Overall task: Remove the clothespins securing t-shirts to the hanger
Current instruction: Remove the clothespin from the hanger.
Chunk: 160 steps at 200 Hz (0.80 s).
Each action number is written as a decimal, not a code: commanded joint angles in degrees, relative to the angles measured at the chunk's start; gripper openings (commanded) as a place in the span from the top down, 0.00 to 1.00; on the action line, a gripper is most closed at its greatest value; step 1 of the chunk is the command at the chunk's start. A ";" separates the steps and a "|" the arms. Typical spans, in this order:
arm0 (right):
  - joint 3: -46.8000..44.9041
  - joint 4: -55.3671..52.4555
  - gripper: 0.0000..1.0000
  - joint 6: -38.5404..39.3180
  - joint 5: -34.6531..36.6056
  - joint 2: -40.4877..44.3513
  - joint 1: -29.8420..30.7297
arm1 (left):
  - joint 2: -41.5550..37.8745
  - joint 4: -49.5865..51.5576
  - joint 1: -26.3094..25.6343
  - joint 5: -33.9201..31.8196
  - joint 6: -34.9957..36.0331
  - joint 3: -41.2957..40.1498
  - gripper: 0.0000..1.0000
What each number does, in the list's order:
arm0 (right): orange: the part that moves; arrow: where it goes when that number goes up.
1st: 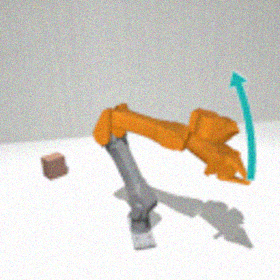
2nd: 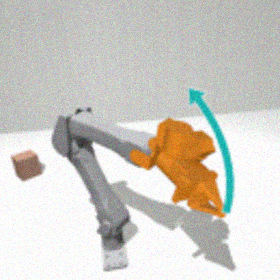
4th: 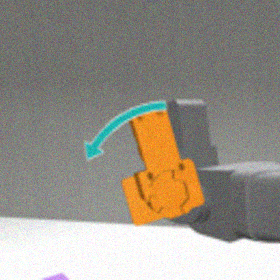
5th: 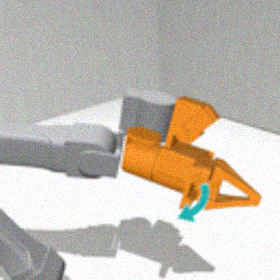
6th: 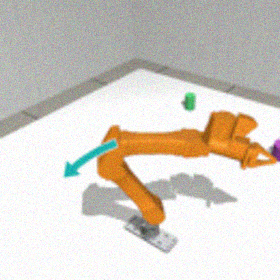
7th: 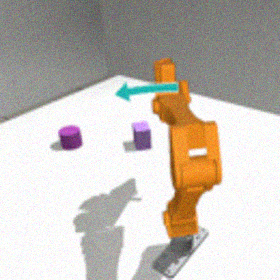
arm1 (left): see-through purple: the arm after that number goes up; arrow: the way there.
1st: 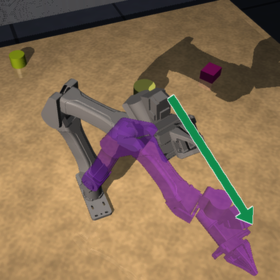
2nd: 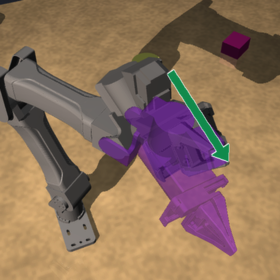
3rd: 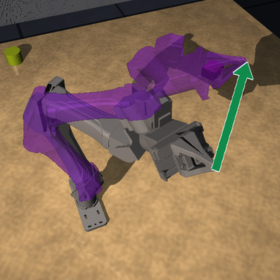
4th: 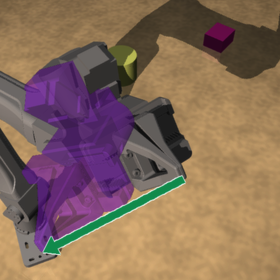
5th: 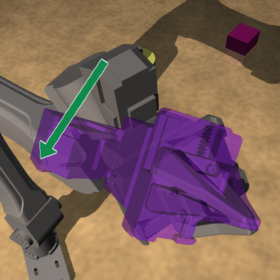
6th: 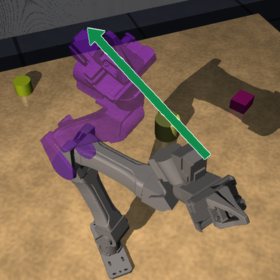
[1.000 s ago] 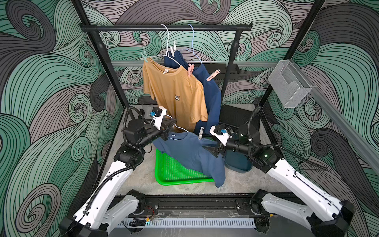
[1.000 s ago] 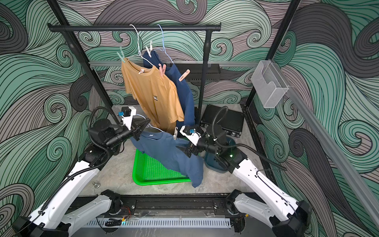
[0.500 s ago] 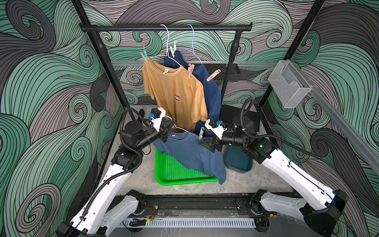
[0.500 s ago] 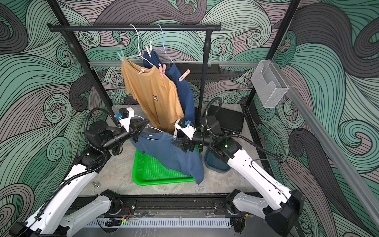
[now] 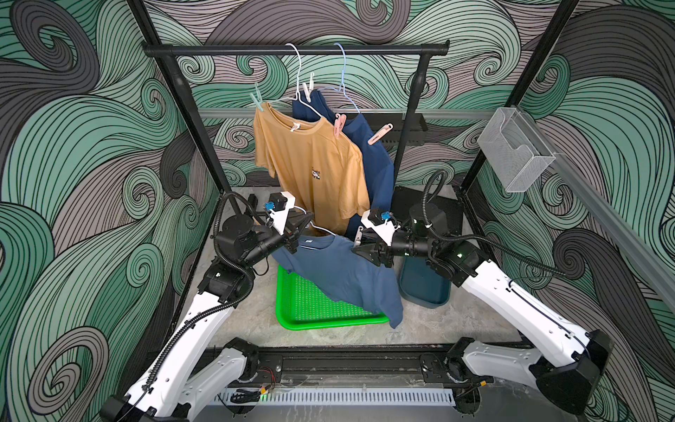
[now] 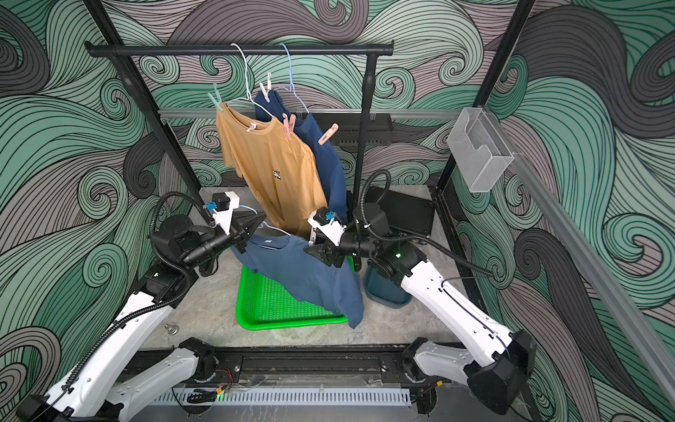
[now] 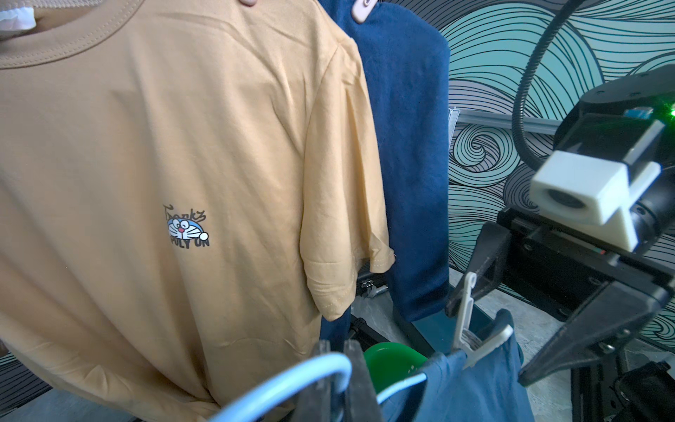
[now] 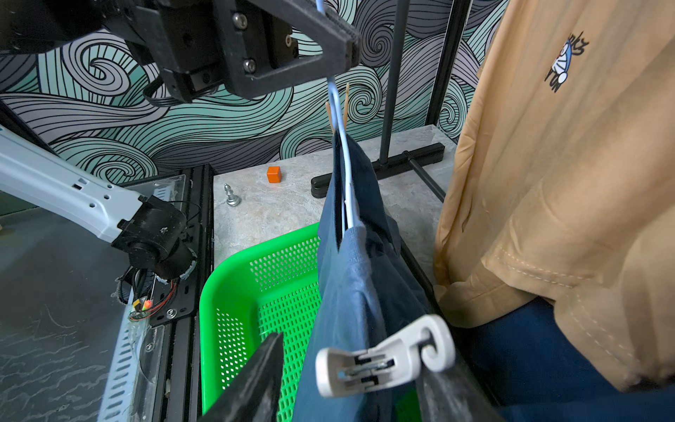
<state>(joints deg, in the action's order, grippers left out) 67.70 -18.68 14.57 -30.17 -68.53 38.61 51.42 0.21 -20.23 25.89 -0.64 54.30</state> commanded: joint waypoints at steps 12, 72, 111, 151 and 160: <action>1.45 0.57 0.46 0.26 -1.05 -0.56 -0.16 | -1.00 -0.82 -0.52 -0.25 0.64 2.12 1.00; 1.91 1.09 0.50 0.22 -0.98 -0.99 -0.32 | -0.96 -0.77 -0.60 -0.39 0.78 2.03 1.00; 2.17 1.63 0.52 0.12 -1.11 -0.95 -0.66 | -1.05 -0.55 -0.69 -0.40 0.80 1.96 1.00; 2.65 1.50 0.54 -0.13 -1.83 -1.00 -0.99 | -1.09 -0.47 -0.83 -0.48 0.82 1.95 1.00; 2.71 1.32 0.56 -0.06 -1.90 -1.11 -0.99 | -1.08 -0.47 -0.78 -0.58 0.90 2.01 1.00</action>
<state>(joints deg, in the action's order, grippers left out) 68.69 -18.00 14.52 -30.61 -69.52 37.98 51.42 0.43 -20.69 25.85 -0.45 54.30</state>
